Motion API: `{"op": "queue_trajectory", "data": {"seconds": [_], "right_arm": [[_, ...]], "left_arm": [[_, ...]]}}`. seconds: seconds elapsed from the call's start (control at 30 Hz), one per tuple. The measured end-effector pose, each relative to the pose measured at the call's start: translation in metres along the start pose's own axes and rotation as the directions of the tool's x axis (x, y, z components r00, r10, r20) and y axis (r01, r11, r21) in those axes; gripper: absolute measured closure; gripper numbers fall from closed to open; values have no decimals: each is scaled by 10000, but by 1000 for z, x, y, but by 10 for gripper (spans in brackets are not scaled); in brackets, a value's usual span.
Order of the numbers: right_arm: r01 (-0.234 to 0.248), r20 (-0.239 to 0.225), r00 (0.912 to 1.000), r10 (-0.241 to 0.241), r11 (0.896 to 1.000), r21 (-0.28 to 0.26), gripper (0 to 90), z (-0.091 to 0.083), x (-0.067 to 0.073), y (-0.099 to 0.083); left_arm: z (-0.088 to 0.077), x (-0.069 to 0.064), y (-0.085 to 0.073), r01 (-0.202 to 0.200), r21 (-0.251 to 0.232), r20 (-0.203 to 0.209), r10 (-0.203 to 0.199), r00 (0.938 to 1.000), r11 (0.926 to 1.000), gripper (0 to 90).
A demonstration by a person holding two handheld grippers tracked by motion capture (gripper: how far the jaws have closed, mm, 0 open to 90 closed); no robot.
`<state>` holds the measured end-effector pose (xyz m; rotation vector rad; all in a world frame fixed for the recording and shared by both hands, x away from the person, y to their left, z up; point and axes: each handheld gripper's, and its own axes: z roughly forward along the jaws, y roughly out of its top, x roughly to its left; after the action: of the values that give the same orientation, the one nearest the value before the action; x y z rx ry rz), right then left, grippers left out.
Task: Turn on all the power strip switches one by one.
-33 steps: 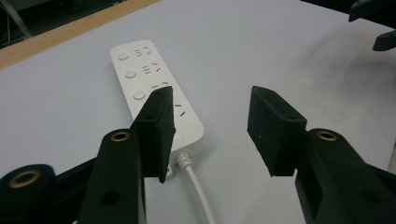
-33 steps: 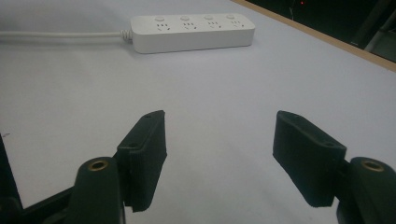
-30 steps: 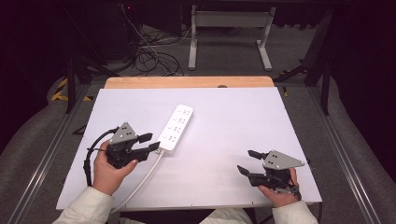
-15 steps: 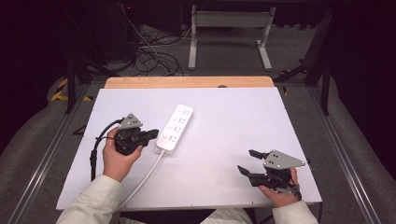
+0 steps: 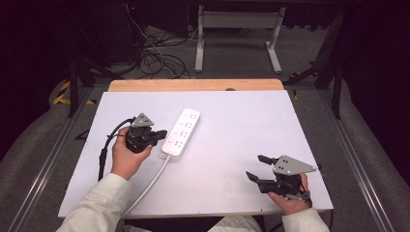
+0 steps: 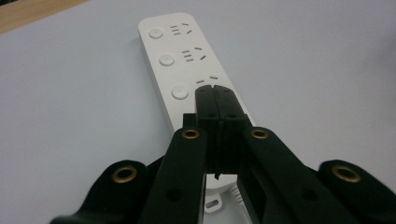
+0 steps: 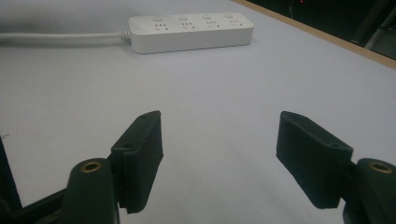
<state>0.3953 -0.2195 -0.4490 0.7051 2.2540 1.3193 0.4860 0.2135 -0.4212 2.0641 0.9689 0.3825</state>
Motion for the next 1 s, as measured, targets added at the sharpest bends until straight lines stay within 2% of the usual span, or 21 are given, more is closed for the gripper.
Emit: {"op": "queue_trajectory", "data": {"seconds": [0.1,0.33,0.47,0.6,0.9,1.0], "right_arm": [[-20,-12,10000,20,10000,15,322,0,0,0],[-56,-58,10000,57,10000,27,322,0,0,0],[-70,-63,10000,70,9999,72,322,1,0,-1],[-58,-76,10000,58,10000,69,322,1,-1,-1],[-84,-105,9999,85,9999,114,322,2,-1,-1],[-108,-101,9999,110,9999,108,322,2,-1,-1]], "left_arm": [[8,2,1,57,129,150,-59,9999,9999,900],[24,2,2,47,605,89,-52,9999,9982,900],[31,3,0,158,878,-172,-143,9997,9960,900],[36,4,0,285,993,-205,-266,9994,9946,900],[40,2,1,199,1251,-298,-163,9994,9919,900],[42,1,1,226,1329,-440,-169,9989,9909,900]]}}
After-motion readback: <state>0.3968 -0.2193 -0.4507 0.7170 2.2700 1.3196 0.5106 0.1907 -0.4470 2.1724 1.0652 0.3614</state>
